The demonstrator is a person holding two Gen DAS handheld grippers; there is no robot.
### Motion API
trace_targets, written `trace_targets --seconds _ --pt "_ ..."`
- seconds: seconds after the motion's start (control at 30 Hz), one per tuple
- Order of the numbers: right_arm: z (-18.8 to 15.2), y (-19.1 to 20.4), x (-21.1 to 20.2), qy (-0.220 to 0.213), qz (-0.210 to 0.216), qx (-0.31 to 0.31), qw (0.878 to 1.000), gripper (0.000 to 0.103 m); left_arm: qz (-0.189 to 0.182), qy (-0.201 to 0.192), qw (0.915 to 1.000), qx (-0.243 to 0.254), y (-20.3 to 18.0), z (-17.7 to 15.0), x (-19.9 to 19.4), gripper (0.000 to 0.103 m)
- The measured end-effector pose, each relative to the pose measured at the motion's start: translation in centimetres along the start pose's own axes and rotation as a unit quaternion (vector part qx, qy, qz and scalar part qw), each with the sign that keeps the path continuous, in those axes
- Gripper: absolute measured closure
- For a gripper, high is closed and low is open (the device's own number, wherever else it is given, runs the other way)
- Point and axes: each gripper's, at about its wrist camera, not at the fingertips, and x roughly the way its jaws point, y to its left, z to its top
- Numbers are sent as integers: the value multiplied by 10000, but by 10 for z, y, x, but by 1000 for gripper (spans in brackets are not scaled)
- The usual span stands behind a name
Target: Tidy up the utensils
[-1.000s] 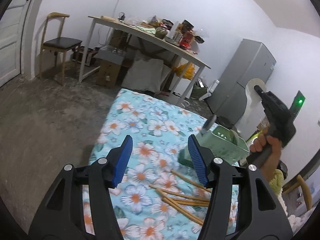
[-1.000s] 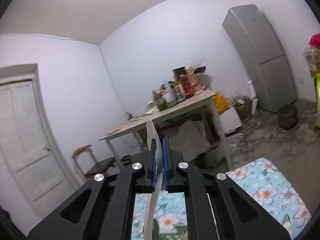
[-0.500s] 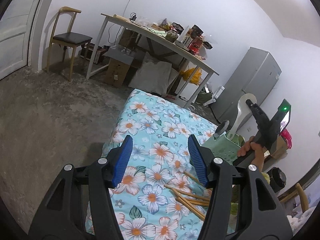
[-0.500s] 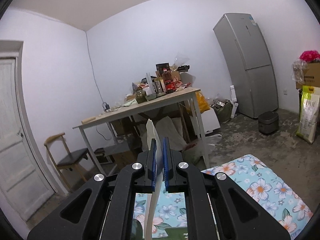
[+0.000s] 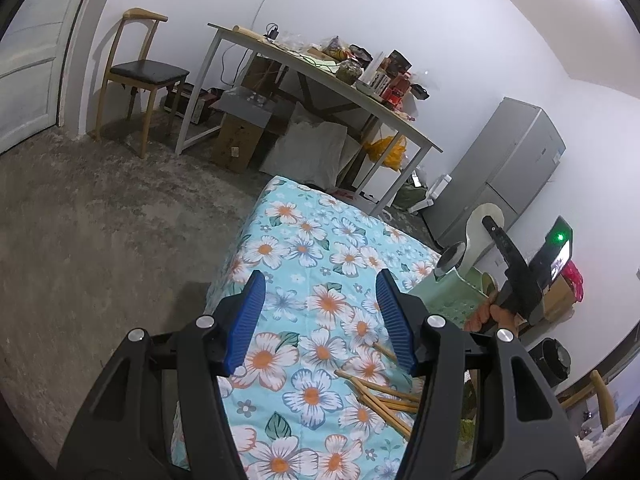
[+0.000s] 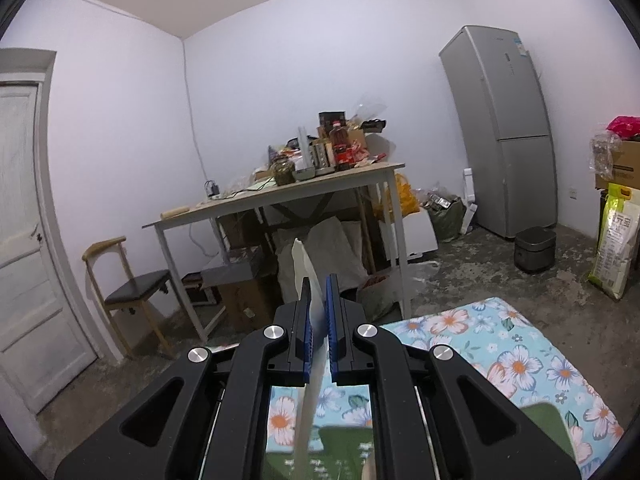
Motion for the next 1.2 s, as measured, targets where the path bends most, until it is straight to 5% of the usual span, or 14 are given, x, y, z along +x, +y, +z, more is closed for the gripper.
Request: trace_targets --seconds 0.13,0.2,0.27,0.77,0.93,1.2 --pt "-8 -1 -15 188 247 -98 9995 91 -2 18 10000 -21 0 0 1 49" --pt "-12 -4 -26 280 408 -89 9987 60 -16 17 10000 -6 -1 0 1 49" --pt "-15 -5 -36 347 559 -141 9977 48 -24 29 10000 12 -3 -1 1 49" --pt "-29 -59 -154 846 974 -288 9912 17 -168 446 9985 285 -38 -23 14 41" --pt "-56 -96 -160 1715 610 -3 9833 7 -40 1064 9925 607 -59 -54 36 34" --pt "-117 -140 -157 2904 492 713 9530 6 -32 2346 9684 843 -83 -136 69 34"
